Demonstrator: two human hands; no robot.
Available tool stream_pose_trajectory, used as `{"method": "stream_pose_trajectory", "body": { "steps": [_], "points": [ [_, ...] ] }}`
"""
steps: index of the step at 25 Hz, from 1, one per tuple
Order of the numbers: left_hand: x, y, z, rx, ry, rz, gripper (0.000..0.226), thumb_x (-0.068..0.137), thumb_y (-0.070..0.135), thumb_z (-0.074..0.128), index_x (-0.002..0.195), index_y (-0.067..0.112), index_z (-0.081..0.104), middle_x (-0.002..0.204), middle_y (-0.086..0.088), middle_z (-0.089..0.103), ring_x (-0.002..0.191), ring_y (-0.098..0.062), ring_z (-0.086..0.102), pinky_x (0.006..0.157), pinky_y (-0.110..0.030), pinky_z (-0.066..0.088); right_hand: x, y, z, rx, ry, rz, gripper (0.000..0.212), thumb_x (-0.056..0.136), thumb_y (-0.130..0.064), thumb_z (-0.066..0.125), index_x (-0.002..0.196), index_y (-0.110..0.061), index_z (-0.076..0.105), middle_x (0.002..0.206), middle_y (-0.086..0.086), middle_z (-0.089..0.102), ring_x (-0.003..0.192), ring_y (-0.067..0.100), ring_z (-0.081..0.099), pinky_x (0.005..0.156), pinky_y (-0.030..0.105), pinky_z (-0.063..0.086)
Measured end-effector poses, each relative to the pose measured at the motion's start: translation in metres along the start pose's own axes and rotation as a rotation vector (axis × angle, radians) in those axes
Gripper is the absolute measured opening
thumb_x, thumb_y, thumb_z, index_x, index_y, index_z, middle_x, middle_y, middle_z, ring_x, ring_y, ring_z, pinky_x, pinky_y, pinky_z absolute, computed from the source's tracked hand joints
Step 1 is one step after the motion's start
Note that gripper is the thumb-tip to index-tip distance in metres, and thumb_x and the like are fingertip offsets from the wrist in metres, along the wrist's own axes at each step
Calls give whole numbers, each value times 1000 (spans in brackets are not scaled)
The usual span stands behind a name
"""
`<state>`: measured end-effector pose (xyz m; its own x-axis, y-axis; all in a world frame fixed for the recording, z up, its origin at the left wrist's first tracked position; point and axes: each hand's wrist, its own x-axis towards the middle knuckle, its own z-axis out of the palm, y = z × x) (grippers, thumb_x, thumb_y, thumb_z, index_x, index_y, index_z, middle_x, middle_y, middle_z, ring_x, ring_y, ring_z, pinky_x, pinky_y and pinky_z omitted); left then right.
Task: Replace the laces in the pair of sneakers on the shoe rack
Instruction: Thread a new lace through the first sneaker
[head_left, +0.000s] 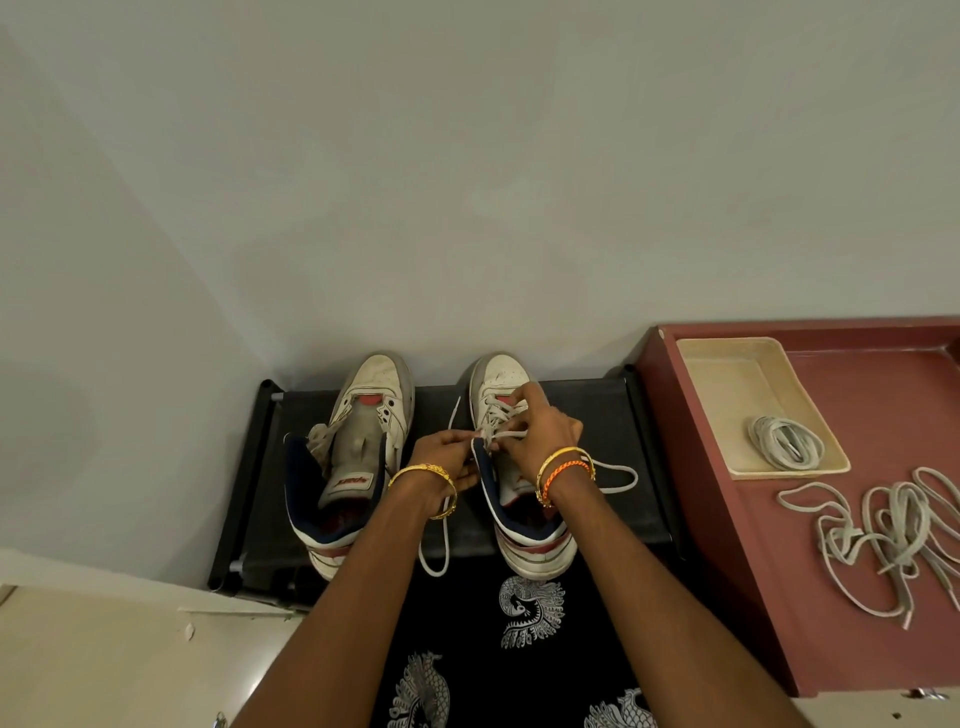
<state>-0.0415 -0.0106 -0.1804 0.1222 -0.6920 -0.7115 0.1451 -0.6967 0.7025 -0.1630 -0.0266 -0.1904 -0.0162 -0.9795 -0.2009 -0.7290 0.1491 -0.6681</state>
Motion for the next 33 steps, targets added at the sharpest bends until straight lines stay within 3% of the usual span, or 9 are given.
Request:
{"method": "stream_pose_trajectory", "body": {
  "steps": [3,6,10,18,21,23,26,29,33],
  "points": [
    [8,-3,-1,191,100,158,13,92,2,52,82,8,59,78,-9,59,64,-15,52,54,-24,46,-14,0,-6,-184,77,-5,64,77,-13,69,131,-25,38,130,5,46,123,28,38,103,44,28],
    [11,5,-5,317,275,332,10,94,6,50,86,10,55,90,-13,63,72,-21,61,66,-36,57,-41,13,-9,-200,254,189,60,75,-5,66,127,-17,39,132,14,35,120,33,37,98,44,34],
    [-3,51,-16,19,307,458,26,97,2,39,76,17,43,94,-18,62,63,-19,64,55,-26,55,-51,18,-5,55,312,346,40,77,-3,65,110,-7,44,121,19,41,107,37,47,86,39,44],
    [-103,176,-39,-331,294,825,25,95,0,31,79,14,43,77,-7,61,55,-20,63,55,-27,55,-52,7,4,248,457,434,56,68,6,71,110,-5,35,119,23,38,92,38,53,78,45,52],
    [-90,168,-29,-117,356,795,15,89,13,37,91,12,52,83,-10,61,67,-29,62,56,-28,54,-55,10,4,322,463,478,53,68,6,70,108,-1,37,120,25,39,93,41,55,75,39,49],
    [-62,133,-16,379,347,672,25,89,21,44,105,7,58,103,-15,64,97,-36,62,82,-39,52,-54,11,5,359,438,544,49,71,3,69,111,1,41,123,25,40,95,41,56,78,40,49],
    [-26,57,-1,995,144,430,33,96,23,44,110,0,63,111,-15,64,106,-32,58,90,-35,45,-51,15,5,347,386,579,43,74,-2,66,112,3,48,122,25,43,99,40,56,84,41,49],
    [-6,19,0,902,78,300,35,97,23,45,115,0,64,120,-18,62,109,-33,57,91,-33,44,-49,16,6,341,382,557,37,75,0,64,109,0,49,120,23,45,101,40,55,86,40,46],
    [4,7,-4,886,44,383,28,95,9,47,117,4,64,121,-12,63,108,-28,57,88,-27,42,-50,14,5,394,419,489,34,74,8,61,102,-5,46,119,18,42,86,32,54,83,40,50]
  ]
}}
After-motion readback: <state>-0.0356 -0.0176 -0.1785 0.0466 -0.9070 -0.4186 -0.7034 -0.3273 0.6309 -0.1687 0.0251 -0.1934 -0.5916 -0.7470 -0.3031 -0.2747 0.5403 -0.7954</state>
